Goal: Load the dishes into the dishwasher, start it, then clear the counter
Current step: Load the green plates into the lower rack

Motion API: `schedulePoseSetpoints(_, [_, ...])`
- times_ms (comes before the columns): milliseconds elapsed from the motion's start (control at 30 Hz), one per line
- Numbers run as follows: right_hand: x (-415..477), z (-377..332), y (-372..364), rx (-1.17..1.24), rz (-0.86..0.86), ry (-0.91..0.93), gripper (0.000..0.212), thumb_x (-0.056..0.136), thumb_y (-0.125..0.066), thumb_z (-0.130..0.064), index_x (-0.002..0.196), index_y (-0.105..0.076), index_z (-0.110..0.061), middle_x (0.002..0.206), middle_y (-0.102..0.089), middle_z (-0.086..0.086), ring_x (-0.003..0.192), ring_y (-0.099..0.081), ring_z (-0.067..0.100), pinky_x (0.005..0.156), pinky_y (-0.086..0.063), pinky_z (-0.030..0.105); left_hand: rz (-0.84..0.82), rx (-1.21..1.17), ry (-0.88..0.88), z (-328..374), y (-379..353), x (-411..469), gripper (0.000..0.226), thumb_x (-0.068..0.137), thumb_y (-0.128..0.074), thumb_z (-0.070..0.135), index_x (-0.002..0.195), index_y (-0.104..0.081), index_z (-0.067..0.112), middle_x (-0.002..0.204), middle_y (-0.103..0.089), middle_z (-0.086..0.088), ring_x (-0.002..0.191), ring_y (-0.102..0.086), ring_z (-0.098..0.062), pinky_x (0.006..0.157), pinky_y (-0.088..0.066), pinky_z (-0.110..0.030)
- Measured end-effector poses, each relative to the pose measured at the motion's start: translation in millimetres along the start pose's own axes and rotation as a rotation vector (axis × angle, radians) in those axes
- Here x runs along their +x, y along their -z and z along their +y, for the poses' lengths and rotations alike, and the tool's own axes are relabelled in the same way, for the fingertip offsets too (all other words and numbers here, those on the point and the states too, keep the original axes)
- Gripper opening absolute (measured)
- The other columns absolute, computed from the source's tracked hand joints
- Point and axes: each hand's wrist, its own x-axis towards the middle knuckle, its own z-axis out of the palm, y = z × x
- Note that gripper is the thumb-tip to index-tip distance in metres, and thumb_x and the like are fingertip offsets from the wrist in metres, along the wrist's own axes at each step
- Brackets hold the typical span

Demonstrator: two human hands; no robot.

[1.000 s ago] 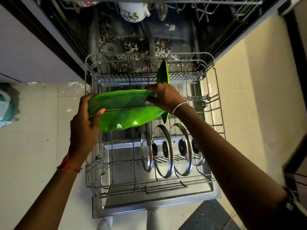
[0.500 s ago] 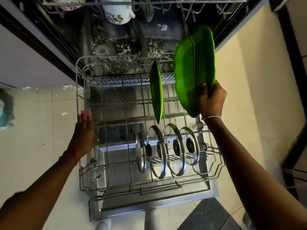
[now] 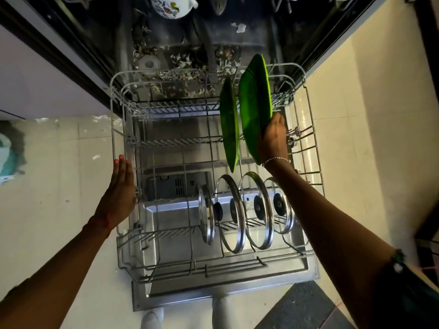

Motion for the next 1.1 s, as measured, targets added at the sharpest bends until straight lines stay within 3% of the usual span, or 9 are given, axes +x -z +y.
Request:
schedulePoseSetpoints(67, [4, 0, -6, 0.013, 0.008, -0.005, 0.023, 0.095, -0.041, -0.004, 0.114, -0.04, 0.009, 0.119, -0.045, 0.023, 0.082, -0.039, 0.014, 0.071, -0.031, 0.012, -0.001, -0.009, 0.001, -1, -2, 1, 0.088, 0.079, -0.066, -0.002, 0.14, -0.003, -0.01, 0.149, 0.013, -0.018, 0.136, 0.019, -0.027, 0.112, 0.003, -0.036])
schedulePoseSetpoints(200, [11, 1, -19, 0.012, 0.041, -0.017, 0.02, 0.095, -0.04, -0.002, 0.114, -0.041, 0.005, 0.118, -0.045, 0.02, 0.081, -0.041, 0.013, 0.074, -0.043, 0.02, 0.018, -0.014, -0.002, -4, -5, -1, 0.09, 0.076, -0.068, -0.004, 0.139, -0.004, -0.011, 0.15, 0.008, -0.021, 0.138, 0.014, -0.031, 0.113, -0.001, -0.038])
schedulePoseSetpoints(433, [25, 0, -26, -0.026, 0.067, -0.041, 0.021, 0.094, -0.038, 0.004, 0.115, -0.04, 0.005, 0.12, -0.043, 0.019, 0.084, -0.04, 0.011, 0.074, -0.034, 0.011, 0.041, -0.047, 0.002, -4, -9, 1, 0.092, 0.077, -0.067, -0.004, 0.139, 0.001, -0.008, 0.149, 0.013, -0.016, 0.137, 0.018, -0.026, 0.114, -0.004, -0.039])
schedulePoseSetpoints(667, [18, 3, -31, -0.051, 0.074, -0.014, 0.022, 0.094, -0.037, 0.004, 0.116, -0.04, 0.007, 0.118, -0.044, 0.021, 0.08, -0.042, 0.014, 0.072, -0.04, 0.017, 0.084, -0.065, -0.024, -10, -15, 1, 0.094, 0.073, -0.069, -0.009, 0.137, 0.001, -0.009, 0.15, 0.007, -0.019, 0.138, 0.011, -0.031, 0.112, -0.01, -0.041])
schedulePoseSetpoints(833, [12, 9, -36, -0.1, 0.07, -0.012, 0.022, 0.095, -0.041, 0.0, 0.116, -0.041, 0.007, 0.118, -0.046, 0.02, 0.081, -0.039, 0.011, 0.071, -0.033, 0.013, 0.104, -0.004, -0.073, -17, -19, 0, 0.092, 0.067, -0.071, -0.015, 0.137, -0.012, -0.015, 0.15, -0.006, -0.026, 0.138, 0.001, -0.035, 0.107, -0.021, -0.046])
schedulePoseSetpoints(933, [11, 9, -40, -0.09, 0.083, -0.025, 0.023, 0.095, -0.04, 0.0, 0.117, -0.042, 0.007, 0.118, -0.046, 0.019, 0.084, -0.038, 0.01, 0.074, -0.032, 0.012, 0.121, -0.007, -0.073, -18, -21, 0, 0.091, 0.069, -0.069, -0.015, 0.138, -0.01, -0.013, 0.151, -0.003, -0.024, 0.138, 0.004, -0.033, 0.108, -0.022, -0.045])
schedulePoseSetpoints(1100, [16, 7, -47, -0.082, 0.078, -0.028, 0.025, 0.091, -0.039, 0.011, 0.115, -0.042, 0.004, 0.118, -0.046, 0.018, 0.079, -0.04, 0.008, 0.072, -0.037, 0.014, 0.145, -0.008, -0.078, -19, -23, 1, 0.093, 0.068, -0.071, -0.012, 0.138, -0.011, -0.013, 0.151, -0.005, -0.025, 0.139, 0.002, -0.035, 0.108, -0.022, -0.045])
